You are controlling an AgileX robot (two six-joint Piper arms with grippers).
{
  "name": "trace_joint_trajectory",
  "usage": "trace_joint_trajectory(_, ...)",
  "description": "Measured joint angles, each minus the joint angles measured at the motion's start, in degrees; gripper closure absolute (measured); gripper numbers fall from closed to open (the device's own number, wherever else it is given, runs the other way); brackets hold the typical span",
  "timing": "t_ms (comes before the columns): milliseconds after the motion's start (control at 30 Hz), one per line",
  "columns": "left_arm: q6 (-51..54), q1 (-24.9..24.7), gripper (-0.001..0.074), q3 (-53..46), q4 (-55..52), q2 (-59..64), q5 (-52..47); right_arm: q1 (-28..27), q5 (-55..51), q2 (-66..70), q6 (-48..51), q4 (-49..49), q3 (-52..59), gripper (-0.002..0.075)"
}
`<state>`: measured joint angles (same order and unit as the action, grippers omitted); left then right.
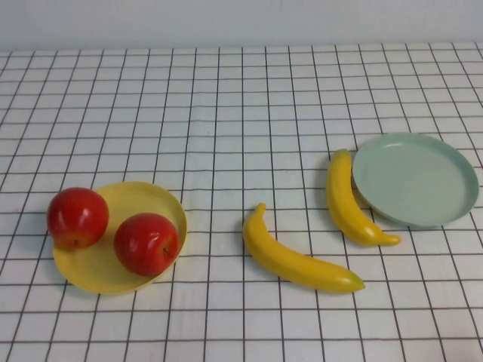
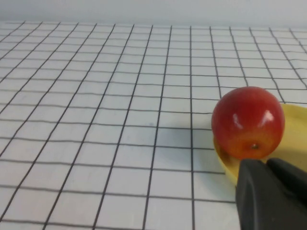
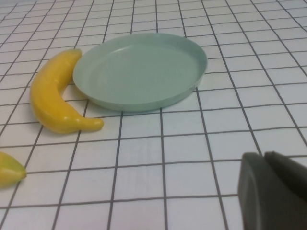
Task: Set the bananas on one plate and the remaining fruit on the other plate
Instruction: Put another type of fruit in the right plate
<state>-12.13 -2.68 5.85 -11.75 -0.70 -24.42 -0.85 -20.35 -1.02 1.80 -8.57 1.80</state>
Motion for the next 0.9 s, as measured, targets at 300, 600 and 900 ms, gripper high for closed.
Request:
trace_joint_trajectory(300,22.3,5.1,0.0737,-7.2,16.3,0.0,10.5,0.0,0.0,0.0,0.0,-0.1,0.0,0.0741)
trace_joint_trajectory(600,22.9,5.1,0.0737,-7.3,14.0,0.0,2.9,0.0,0.0,0.0,0.0,-0.1,0.0,0.0741)
trace_joint_trajectory(900,22.9,5.1,0.0737,-7.3,13.8,0.0,2.9,0.0,0.0,0.0,0.0,-0.1,0.0,0.0741)
